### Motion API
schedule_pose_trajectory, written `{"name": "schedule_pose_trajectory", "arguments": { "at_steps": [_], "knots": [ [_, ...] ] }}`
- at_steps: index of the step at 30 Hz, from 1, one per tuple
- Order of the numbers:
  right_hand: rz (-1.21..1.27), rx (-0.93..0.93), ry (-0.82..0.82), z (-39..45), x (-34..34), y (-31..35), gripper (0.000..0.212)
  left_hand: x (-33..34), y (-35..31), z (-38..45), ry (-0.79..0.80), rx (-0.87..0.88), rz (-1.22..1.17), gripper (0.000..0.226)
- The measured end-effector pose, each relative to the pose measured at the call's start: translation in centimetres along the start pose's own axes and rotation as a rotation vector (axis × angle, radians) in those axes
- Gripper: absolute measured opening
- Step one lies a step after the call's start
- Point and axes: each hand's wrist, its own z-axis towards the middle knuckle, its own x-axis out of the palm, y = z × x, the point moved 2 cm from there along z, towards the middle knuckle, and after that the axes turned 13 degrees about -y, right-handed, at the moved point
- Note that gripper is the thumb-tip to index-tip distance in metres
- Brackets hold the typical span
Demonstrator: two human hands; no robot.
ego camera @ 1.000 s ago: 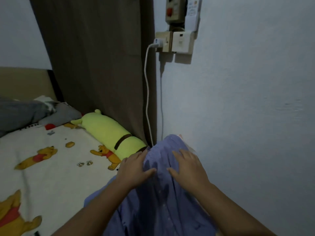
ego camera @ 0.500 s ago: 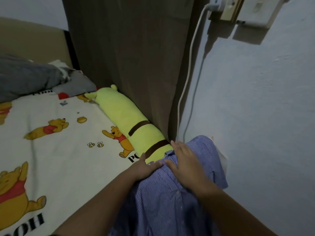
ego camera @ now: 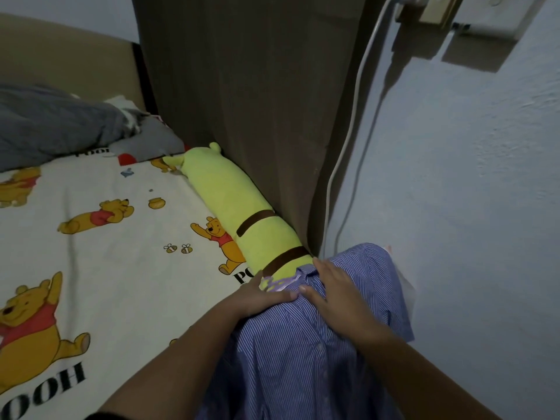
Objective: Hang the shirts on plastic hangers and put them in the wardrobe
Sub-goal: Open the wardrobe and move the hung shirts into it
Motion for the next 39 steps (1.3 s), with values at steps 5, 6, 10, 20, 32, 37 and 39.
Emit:
{"name": "schedule_pose_trajectory", "arguments": {
  "at_steps": [5, 6, 10, 20, 32, 37, 39],
  "knots": [
    [-0.004, -0.025, -0.027, 0.8, -1.2, 0.4, 0.075, -1.2, -0.6, -1.2, -0.286, 0.137, 0.123, 0.131],
    [-0.006, -0.032, -0.039, 1.0, -1.5, 0.5, 0.076, -1.7, -0.9, -1.5, -0.354, 0.167, 0.133, 0.127],
    [-0.006, -0.099, -0.126, 1.5, -3.5, 1.6, 0.074, -3.5, -2.4, -3.2, -0.569, 0.399, 0.128, 0.115],
    [-0.101, -0.232, -0.268, 0.7, -8.3, 4.9, 0.104, -4.2, -5.4, -7.7, -0.643, 0.777, 0.240, 0.106],
    [-0.143, -0.349, -0.484, -1.8, -11.1, 3.3, 0.101, -3.5, -9.0, -10.2, -0.577, 0.905, 0.251, 0.103],
    [-0.212, -0.256, -0.398, -2.9, -12.7, 2.5, 0.102, -3.2, -10.6, -10.9, -0.403, 0.928, 0.160, 0.105],
    [-0.224, -0.184, -0.283, -3.3, -12.8, 1.6, 0.107, -3.0, -10.9, -10.9, -0.324, 0.887, 0.126, 0.101]
  ]
}}
